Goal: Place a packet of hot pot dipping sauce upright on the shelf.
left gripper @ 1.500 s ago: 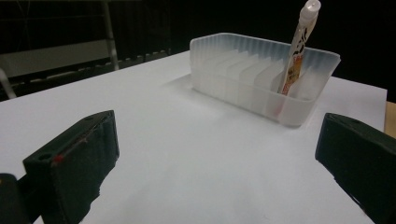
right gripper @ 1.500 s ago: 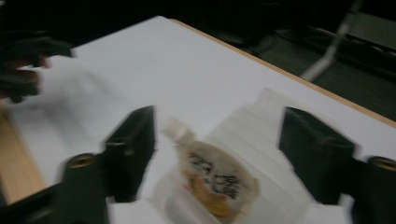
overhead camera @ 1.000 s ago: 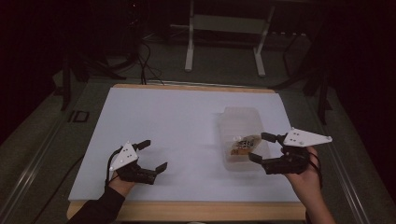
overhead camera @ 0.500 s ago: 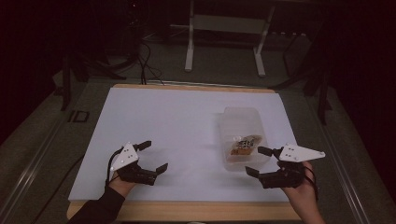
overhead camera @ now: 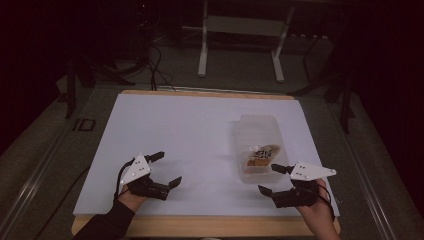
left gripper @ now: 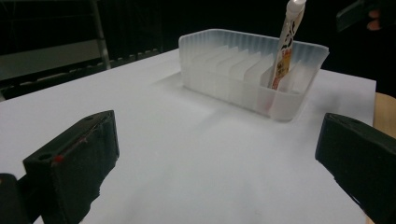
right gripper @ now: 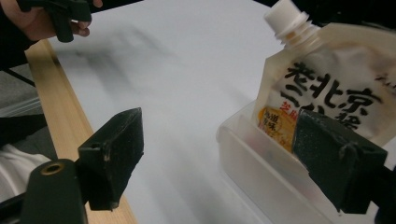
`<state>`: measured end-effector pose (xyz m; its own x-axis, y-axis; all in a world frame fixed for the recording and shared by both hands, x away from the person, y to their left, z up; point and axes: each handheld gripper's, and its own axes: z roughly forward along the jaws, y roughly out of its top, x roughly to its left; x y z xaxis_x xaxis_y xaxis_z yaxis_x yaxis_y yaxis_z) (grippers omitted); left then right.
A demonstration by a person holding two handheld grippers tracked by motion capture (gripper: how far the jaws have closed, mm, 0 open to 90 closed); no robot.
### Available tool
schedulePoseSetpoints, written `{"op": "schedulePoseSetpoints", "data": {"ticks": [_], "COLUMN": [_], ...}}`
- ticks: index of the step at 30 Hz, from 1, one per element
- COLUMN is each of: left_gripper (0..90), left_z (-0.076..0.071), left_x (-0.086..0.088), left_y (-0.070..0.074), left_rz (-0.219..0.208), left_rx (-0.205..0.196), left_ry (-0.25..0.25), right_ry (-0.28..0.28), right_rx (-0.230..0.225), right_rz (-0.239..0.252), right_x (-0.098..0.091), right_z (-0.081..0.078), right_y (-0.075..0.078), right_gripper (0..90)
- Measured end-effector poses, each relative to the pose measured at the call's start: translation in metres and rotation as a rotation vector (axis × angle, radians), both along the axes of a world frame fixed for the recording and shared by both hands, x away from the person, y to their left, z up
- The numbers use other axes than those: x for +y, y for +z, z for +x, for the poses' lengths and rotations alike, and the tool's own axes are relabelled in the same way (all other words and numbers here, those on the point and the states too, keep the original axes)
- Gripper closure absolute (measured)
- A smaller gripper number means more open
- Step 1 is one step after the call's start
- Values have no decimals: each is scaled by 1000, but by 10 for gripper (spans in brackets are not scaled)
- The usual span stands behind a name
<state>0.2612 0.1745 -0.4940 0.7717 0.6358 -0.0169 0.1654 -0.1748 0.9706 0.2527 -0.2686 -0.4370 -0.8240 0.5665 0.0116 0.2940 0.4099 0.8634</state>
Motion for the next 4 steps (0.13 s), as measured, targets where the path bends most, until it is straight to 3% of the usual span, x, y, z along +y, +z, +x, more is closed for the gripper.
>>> {"op": "schedulePoseSetpoints", "data": {"ticks": [4], "left_gripper": [0], "left_z": [0], "left_x": [-1], "left_y": [-1], "left_rz": [2], "left_rx": [0], "left_ry": [-5], "right_ry": [4], "right_rx": [2], "right_rz": [2], "right_x": [0], "right_z": [1], "right_y": [-1], "right_gripper": [170]}}
